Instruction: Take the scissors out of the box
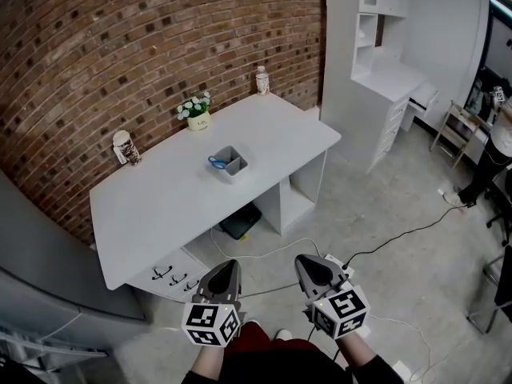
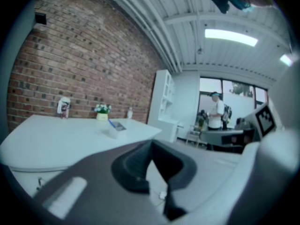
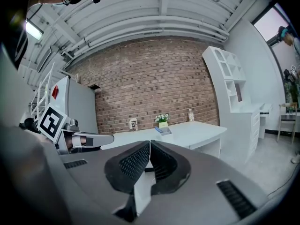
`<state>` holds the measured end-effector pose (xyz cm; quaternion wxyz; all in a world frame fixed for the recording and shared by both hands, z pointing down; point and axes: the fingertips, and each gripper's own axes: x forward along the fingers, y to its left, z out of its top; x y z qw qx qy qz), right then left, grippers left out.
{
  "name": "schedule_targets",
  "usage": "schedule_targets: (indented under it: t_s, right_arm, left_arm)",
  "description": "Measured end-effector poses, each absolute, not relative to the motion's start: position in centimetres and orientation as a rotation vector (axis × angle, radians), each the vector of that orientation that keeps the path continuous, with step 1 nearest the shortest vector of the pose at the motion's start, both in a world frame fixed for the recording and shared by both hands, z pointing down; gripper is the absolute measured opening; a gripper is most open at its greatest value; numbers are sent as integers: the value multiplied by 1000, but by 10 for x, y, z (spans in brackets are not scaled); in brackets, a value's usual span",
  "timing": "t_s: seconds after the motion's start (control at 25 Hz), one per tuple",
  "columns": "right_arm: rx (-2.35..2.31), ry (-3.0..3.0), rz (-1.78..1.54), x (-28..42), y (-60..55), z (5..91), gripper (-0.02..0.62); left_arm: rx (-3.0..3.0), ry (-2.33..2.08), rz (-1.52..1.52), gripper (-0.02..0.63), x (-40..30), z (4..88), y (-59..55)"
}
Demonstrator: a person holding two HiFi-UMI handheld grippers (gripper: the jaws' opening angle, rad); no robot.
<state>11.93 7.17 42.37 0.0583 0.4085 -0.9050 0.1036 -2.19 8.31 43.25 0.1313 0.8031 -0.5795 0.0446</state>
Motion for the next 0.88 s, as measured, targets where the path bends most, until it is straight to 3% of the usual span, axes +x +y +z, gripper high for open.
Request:
schedule_targets:
  t_s: [0.88]
  right_arm:
    - [1217,-2707,349,95,1,434,9]
  left_arm:
    - [2321,-1685,151,3,-45,439,5]
